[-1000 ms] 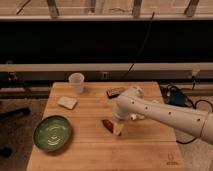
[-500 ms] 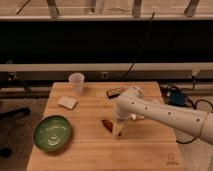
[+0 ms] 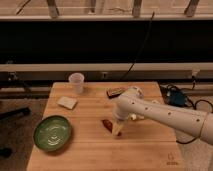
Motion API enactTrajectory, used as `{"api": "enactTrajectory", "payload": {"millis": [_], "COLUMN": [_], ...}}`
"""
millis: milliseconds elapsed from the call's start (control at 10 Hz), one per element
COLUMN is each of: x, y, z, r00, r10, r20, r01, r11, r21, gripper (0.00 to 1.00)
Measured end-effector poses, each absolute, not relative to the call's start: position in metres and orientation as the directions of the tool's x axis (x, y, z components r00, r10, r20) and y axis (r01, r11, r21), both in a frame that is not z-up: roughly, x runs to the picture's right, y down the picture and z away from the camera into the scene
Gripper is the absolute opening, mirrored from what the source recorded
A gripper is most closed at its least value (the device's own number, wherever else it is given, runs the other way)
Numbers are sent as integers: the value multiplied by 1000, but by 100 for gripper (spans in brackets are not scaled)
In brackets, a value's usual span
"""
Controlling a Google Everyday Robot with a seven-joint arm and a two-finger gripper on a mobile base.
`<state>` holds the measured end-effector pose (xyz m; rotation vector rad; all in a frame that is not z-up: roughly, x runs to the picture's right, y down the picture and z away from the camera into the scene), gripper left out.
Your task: Drag the pepper across the table
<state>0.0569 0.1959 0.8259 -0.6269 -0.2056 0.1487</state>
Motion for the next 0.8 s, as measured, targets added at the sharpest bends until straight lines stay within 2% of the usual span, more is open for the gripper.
{"api": "enactTrajectory", "payload": {"millis": [800], "x": [57], "y": [198], "z": [829], "r00": [963], "r10": [236], "r20": [128], "r01": [-115], "r11": [793], "r21": [-599], "gripper": [80]}}
